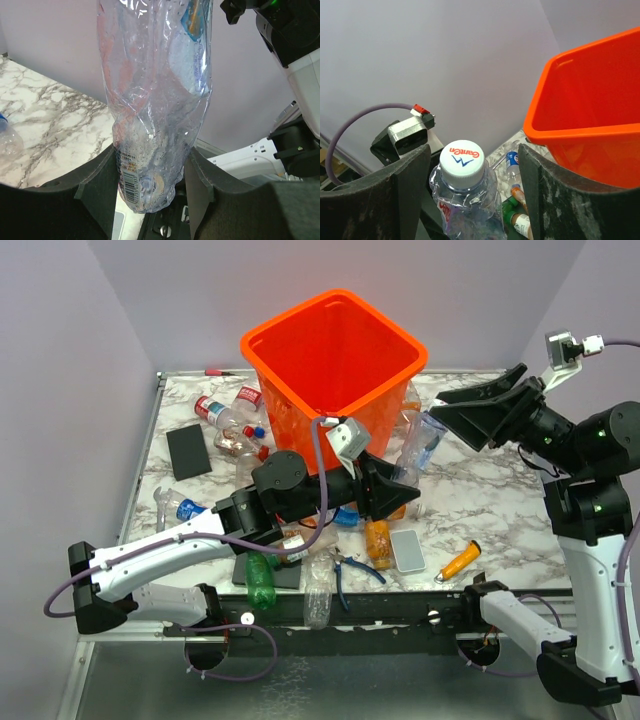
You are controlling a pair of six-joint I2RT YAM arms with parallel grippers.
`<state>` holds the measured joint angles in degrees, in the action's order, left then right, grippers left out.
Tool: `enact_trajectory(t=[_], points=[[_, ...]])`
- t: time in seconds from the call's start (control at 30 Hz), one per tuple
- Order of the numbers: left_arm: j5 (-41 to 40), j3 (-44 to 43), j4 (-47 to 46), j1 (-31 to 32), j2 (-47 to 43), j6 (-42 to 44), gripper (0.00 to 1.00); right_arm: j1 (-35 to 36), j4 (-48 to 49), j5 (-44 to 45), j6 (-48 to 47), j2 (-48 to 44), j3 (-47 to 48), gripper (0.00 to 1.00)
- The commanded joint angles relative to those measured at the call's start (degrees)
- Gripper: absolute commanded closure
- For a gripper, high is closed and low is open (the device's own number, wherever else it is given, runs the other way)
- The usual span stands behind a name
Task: Put the plastic bottles in the bin
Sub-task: Pick up the plastic bottle at the center of the board.
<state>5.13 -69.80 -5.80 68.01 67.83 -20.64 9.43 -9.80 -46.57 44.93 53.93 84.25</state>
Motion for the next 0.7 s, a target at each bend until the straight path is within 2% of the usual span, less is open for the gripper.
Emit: enact_trajectory(t=[0.0, 0.07, 0.23, 0.27, 0.3, 0.33, 0.37, 0.4, 0.5, 0.67], points=[[-1.98, -2.98, 0.03, 0.18, 0.69, 0.33, 1.0, 0.39, -3.98, -1.37, -1.79, 0.32, -0.55, 0.3], [-1.33, -3.31, 0.04, 0.19, 1.02, 0.25, 1.0, 0.41, -4.15, -0.99, -1.86, 0.51, -0.78, 0.38], [-0.74, -3.33, 0.08, 0.21, 1.49, 0.18, 1.0, 0.5, -2.75, -1.13, -0.75, 1.13, -0.76, 0.71], [-0.72, -3.32, 0.07, 0.15, 1.37, 0.14, 0.97, 0.48, -2.43, -1.16, -0.65, 1.09, -0.72, 0.76], [-0.66, -3.26, 0.03, 0.15, 1.21, 0.23, 0.84, 0.49, -1.99, -1.23, -0.51, 1.12, -0.75, 0.81], [-0.57, -3.05, 0.05, 0.2, 0.88, 0.37, 0.61, 0.5, -1.4, -1.31, -0.34, 1.04, -0.88, 0.87], [-0.7, -2.8, 0.0, 0.2, 0.5, 0.41, 0.44, 0.5, -0.71, -1.44, -0.1, 0.99, -0.92, 0.93], [-1.31, -2.35, -0.08, 0.15, -0.11, 0.43, 0.3, 0.5, 0.0, -1.5, 0.14, 0.99, -0.86, 0.99], [-3.84, -0.56, 0.0, 0.21, -3.27, 0.52, 0.03, 0.5, 1.14, -2.26, 0.47, 1.43, 0.41, 1.0], [-9.49, 3.92, 0.25, 0.2, -11.77, 1.04, 0.01, 0.49, 3.38, -2.83, 1.34, 4.16, 6.1, 0.99]])
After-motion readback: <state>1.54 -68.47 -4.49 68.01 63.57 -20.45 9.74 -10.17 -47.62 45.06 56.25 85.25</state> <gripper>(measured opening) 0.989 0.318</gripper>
